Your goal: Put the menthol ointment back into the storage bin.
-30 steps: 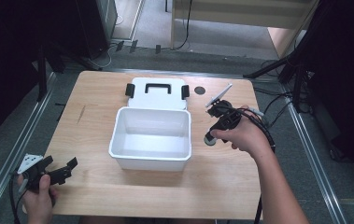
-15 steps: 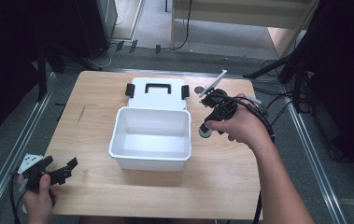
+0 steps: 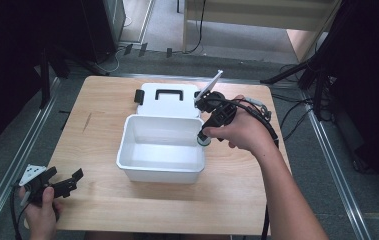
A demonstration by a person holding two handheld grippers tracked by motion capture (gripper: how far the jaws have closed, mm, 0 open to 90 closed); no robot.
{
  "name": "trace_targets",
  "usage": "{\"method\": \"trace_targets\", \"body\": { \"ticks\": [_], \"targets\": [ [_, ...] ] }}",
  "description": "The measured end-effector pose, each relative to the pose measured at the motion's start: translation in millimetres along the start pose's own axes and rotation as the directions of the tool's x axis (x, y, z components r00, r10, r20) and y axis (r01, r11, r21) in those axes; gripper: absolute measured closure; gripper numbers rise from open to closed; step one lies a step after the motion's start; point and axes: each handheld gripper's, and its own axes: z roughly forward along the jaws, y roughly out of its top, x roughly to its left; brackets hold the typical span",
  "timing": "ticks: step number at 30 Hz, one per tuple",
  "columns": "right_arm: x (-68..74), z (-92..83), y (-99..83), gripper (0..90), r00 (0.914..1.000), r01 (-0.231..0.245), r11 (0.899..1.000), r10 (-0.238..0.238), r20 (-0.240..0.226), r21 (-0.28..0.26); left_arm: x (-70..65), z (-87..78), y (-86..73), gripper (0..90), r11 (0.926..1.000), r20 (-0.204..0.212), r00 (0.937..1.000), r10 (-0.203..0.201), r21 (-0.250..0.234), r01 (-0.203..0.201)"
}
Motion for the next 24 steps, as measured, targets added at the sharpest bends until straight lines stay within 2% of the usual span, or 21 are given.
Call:
{"method": "trace_targets", "body": {
  "ticks": [15,24],
  "targets": [
    [16.8,13.7,17.1,51.4,0.9971,0.073,0.997,-0.073,-0.020,0.011,-0.1,0.1,0.0,0.1,1.0000,0.001,1.0000,0.001,0.000,-0.001],
    [18.6,36.6,17.5,51.4,0.9939,0.108,0.993,-0.107,-0.029,0.042,-0.1,0.1,0.0,0.1,1.0000,0.002,1.0000,0.001,0.000,-0.001]
  ]
}}
